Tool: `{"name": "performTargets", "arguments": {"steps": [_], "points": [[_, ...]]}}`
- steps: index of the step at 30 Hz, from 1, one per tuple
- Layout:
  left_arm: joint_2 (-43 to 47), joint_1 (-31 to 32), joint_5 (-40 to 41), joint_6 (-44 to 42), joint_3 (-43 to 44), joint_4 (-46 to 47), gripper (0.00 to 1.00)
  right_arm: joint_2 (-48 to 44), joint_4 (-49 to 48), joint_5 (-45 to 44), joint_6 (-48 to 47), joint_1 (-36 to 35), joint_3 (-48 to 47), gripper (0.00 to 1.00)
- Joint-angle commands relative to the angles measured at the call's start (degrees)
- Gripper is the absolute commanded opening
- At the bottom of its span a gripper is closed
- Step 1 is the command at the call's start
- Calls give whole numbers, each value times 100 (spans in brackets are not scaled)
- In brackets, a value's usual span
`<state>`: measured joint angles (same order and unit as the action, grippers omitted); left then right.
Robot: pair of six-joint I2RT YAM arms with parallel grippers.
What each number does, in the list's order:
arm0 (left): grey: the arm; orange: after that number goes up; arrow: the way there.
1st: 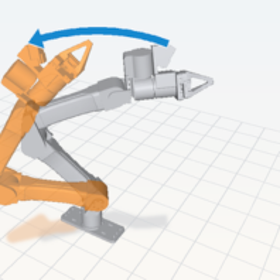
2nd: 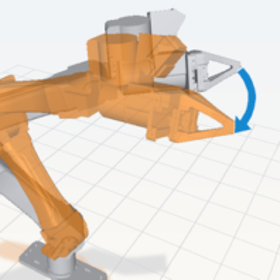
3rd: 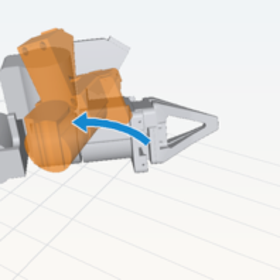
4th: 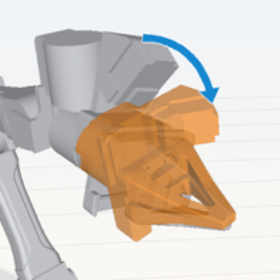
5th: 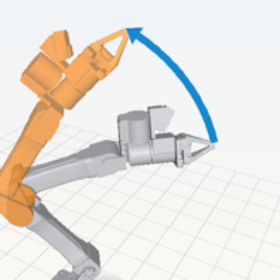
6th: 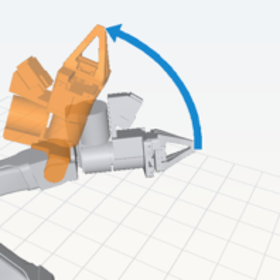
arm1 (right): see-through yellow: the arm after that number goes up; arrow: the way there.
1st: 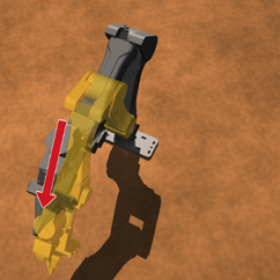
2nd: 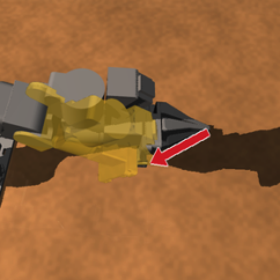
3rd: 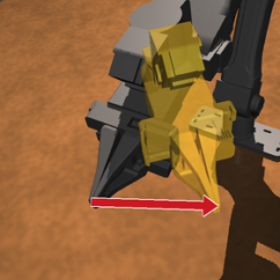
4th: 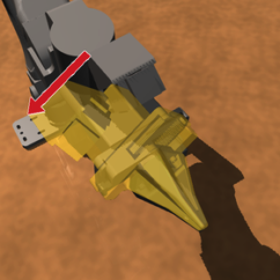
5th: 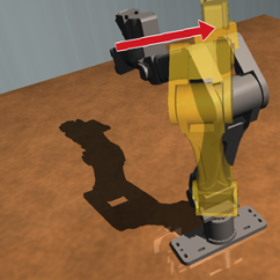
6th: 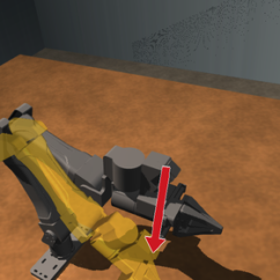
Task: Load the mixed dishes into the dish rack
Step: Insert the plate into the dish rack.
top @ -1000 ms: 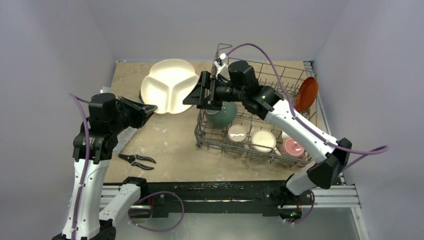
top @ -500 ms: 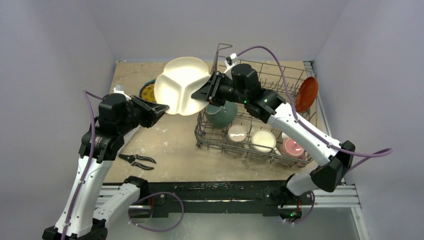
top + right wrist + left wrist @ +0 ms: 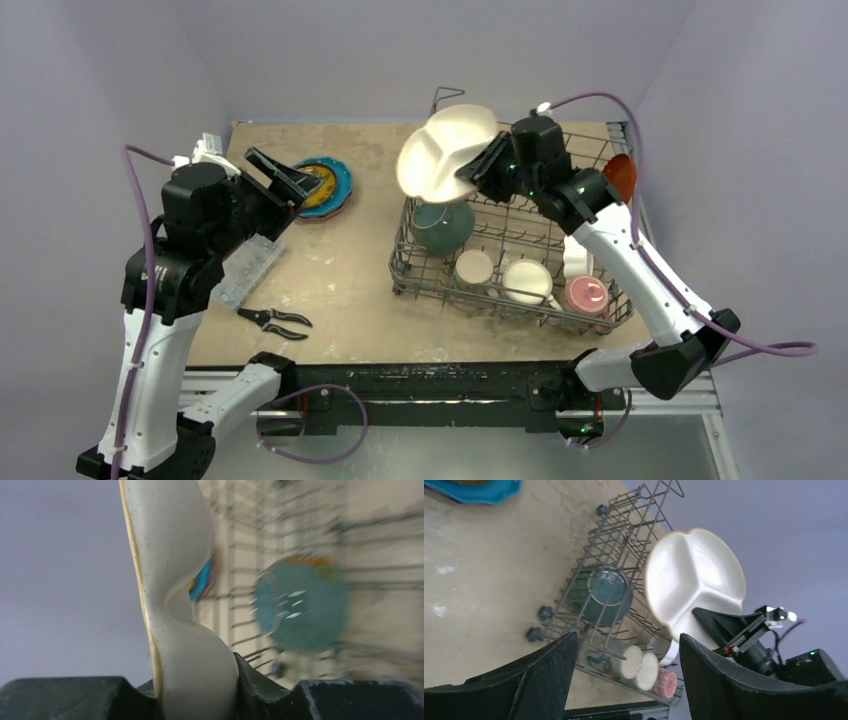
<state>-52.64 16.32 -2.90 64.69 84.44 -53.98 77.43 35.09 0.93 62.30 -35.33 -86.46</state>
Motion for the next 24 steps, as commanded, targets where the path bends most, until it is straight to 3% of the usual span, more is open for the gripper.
{"name": "performTargets", "arguments": {"steps": [1,4,8,12,18,24], "points": [[-124,30,989,-1601,732,-1175,73,-207,471,-2215,-1142,518,-1677,0],[-79,30,1015,-2259,699,-1299,72,89,974,-3483,-2075,526,-2338,0],[45,30,852,-2926,427,-1187,71,536,1524,-4470,-2692,517,-2869,0],[36,25,899,-3698,433,-1180,71,1114,1865,-4964,-2949,449,-3312,0],[270,46,1295,-4406,23,-857,71,2573,2847,-5846,-3046,102,-4874,0],[339,494,1237,-4832,-101,-757,74,3080,2891,-5957,-3084,-91,-4963,0]]}}
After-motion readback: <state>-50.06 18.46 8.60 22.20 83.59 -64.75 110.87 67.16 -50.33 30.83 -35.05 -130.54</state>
